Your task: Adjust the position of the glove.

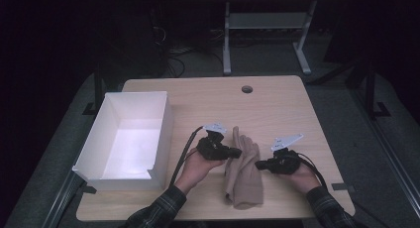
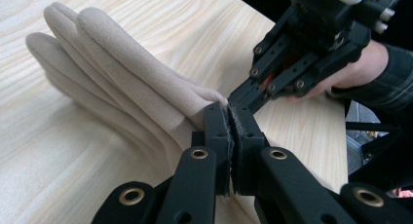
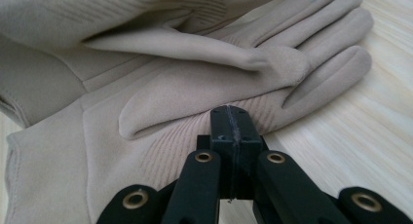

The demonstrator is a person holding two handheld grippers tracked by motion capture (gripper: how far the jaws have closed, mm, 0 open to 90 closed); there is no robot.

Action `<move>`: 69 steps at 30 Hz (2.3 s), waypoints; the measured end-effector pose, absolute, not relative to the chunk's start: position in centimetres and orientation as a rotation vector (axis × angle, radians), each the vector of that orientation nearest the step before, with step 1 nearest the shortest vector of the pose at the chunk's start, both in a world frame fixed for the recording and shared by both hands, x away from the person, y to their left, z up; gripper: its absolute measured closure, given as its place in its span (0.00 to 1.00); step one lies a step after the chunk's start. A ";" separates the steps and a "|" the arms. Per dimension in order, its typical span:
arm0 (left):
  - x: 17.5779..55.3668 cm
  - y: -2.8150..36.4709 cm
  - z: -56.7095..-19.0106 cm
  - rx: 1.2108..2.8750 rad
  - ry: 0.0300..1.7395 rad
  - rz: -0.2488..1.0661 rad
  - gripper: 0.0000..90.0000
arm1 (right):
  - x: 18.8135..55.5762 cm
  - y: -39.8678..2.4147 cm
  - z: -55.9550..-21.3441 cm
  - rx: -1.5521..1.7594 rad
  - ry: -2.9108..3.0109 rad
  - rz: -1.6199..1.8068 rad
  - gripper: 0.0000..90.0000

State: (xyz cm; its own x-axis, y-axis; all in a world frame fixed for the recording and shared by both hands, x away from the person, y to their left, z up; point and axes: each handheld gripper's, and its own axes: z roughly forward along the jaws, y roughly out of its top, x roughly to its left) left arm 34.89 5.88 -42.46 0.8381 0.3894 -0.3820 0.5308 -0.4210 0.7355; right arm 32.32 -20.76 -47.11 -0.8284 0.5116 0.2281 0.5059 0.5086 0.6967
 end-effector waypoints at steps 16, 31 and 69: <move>35.2 2.5 -44.1 2.095 0.667 -0.238 0.96 | 32.3 -19.3 -47.2 0.890 2.736 1.271 1.00; 32.8 1.2 -44.5 2.151 0.561 -0.264 0.99 | 33.0 -24.3 -46.4 1.088 2.494 1.148 0.49; 31.0 6.8 -45.2 2.373 0.575 -0.131 0.99 | 33.5 -25.1 -48.2 1.127 2.387 1.053 0.17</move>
State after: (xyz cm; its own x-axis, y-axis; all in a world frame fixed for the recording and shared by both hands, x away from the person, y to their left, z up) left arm 31.04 6.84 -45.21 0.8973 0.3687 -0.2429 0.4376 -0.6696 0.6001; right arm 33.51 -25.14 -48.22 -0.6479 0.7607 0.0394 0.5420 0.4241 0.7255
